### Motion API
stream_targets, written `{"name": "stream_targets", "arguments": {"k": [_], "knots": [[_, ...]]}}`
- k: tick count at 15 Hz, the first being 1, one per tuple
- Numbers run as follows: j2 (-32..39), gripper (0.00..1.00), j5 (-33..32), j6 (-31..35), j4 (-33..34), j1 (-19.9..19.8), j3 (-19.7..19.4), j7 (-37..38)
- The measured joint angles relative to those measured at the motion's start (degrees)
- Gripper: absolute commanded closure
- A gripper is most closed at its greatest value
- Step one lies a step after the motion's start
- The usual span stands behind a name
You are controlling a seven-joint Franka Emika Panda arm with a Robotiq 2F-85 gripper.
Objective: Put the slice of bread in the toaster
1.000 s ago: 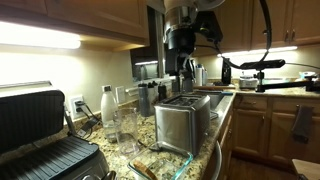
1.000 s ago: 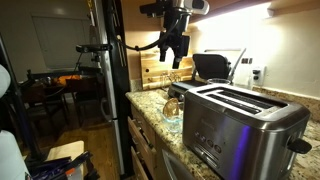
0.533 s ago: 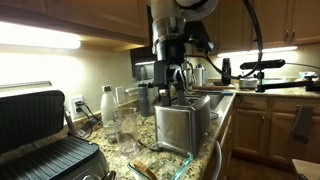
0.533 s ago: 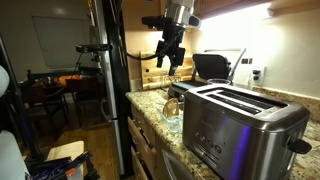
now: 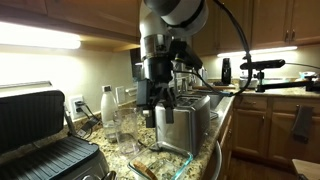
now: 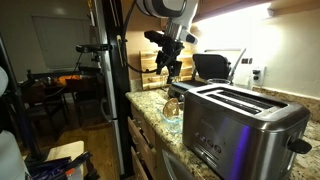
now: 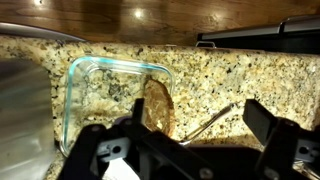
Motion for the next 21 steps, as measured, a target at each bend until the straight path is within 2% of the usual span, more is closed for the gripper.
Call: {"name": "stream_targets", "arguments": {"k": [7,21], "knots": [[4.3,0.00,2.8,3.4,0.4,0.3,1.2,0.0],[10.3,0.00,2.8,6.9,1.9,0.3,2.0,0.0]]}}
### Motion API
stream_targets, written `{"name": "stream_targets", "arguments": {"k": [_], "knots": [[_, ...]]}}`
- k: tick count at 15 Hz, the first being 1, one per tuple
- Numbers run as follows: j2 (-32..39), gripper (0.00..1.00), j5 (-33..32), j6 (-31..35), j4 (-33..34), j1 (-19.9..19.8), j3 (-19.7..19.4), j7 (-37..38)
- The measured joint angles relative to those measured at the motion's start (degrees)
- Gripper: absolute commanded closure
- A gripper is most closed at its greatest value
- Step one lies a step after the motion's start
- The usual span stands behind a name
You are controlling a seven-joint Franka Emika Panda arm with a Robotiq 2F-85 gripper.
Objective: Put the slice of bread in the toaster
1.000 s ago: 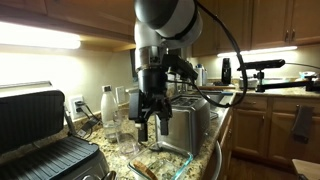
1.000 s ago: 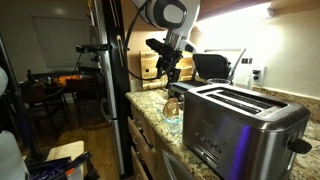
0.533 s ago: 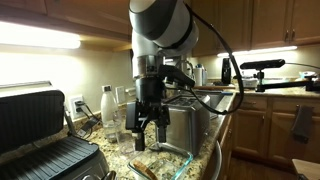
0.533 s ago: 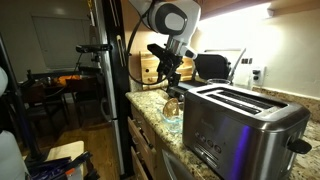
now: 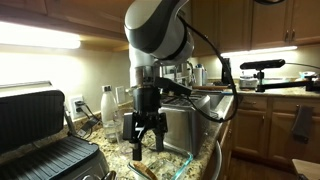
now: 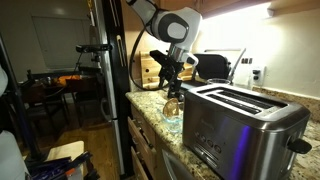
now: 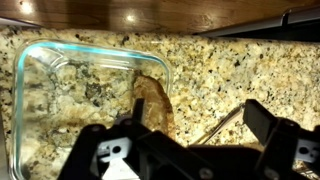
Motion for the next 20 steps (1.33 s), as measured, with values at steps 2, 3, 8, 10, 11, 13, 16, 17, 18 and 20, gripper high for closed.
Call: {"name": "stream_targets", "arguments": {"k": [2,3,8,10,11,13,16,17,18,20], "knots": [[1.1,0.00,0.0,0.1,0.6,0.0,0.0,0.0],[1.6,0.00,0.0,0.2,0.9,0.0,0.0,0.0],[3.7,0.00,-0.1,0.3,2.2,0.0,0.1,0.0],[4.5,0.00,-0.2,0.3,2.7,0.0,0.1,0.0],[4.8,0.00,-0.2,0.3,2.9,0.0,0.1,0.0],[5.5,0.00,-0.2,0.3,3.3,0.0,0.1,0.0],[6.5,0.00,-0.2,0.4,3.7,0.0,0.0,0.0],[6.7,0.00,-0.4,0.5,3.8,0.0,0.0,0.0],[7.1,0.00,-0.6,0.6,4.0,0.0,0.0,0.1],[7.6,0.00,-0.8,1.1,4.2,0.0,0.0,0.1]]}}
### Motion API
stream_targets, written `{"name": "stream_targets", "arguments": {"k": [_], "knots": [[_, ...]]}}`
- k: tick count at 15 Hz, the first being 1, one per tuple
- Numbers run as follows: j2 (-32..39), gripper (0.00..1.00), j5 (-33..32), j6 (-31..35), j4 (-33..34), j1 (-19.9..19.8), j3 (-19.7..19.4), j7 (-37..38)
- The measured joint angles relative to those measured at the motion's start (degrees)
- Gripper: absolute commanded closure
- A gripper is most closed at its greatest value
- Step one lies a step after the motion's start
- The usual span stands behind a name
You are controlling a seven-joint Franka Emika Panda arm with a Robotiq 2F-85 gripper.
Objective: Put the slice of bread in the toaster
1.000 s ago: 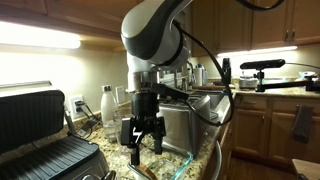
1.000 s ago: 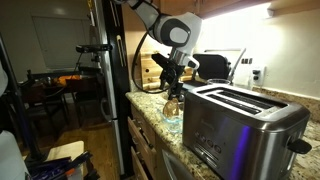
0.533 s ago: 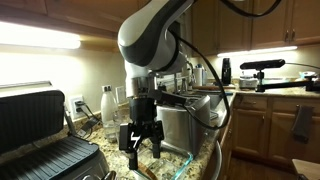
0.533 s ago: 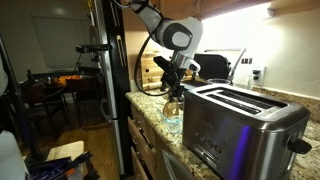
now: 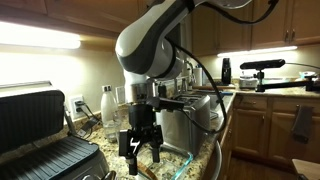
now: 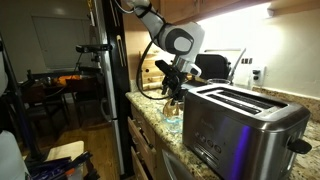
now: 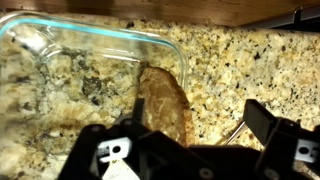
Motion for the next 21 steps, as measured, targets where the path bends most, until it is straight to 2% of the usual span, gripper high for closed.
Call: {"name": "stream_targets", "arguments": {"k": [8,9,12,19,21], "knots": [[1.5,0.00,-2.2,2.0,0.8,0.0,-0.2,0.7],[1.7,0.18,-2.7,2.3,0.9,0.0,-0.3,1.0],[1.9,0.42,-3.8,3.3,1.0,0.0,-0.4,1.4],[2.8,0.87,-4.7,3.7,2.0,0.0,-0.5,1.7],[2.8,0.92,-4.8,3.7,2.1,0.0,-0.5,1.8]]}}
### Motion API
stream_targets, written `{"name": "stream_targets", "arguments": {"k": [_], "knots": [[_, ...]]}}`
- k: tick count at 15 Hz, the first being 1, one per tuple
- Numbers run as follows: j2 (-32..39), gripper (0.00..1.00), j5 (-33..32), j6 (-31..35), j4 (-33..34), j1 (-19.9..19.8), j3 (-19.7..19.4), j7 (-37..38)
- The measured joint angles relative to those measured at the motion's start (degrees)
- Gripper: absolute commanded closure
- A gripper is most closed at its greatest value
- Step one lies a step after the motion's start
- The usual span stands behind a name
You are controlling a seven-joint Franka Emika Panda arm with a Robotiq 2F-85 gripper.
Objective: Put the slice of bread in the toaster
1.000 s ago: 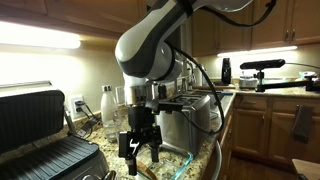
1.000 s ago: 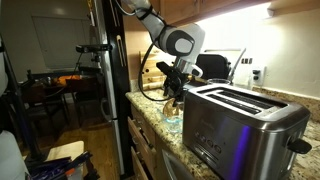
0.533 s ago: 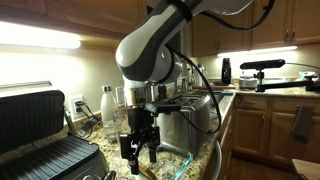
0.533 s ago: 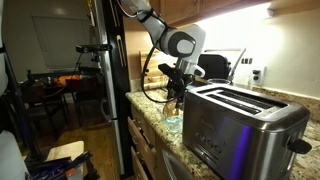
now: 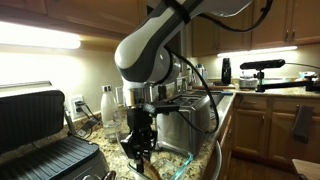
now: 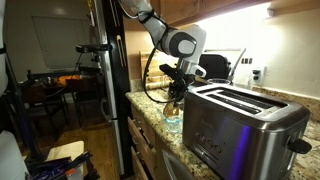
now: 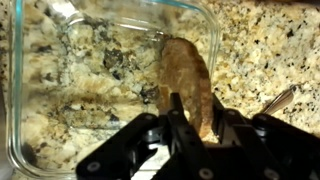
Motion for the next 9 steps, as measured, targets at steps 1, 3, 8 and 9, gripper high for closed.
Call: {"name": "stream_targets", "arguments": {"k": [1,3,8,9], "knots": [[0.0,0.92,-0.2,0.0,0.1,0.0,0.0,0.1],[0.0,0.91,-1.1,0.0,0.3,-0.1,-0.3,0.7],[-1.8,0.91,-1.2,4.1,0.6,-0.1,-0.7,4.0],[-2.9,0.91,-1.4,4.8,0.6,-0.1,-0.8,4.9]]}}
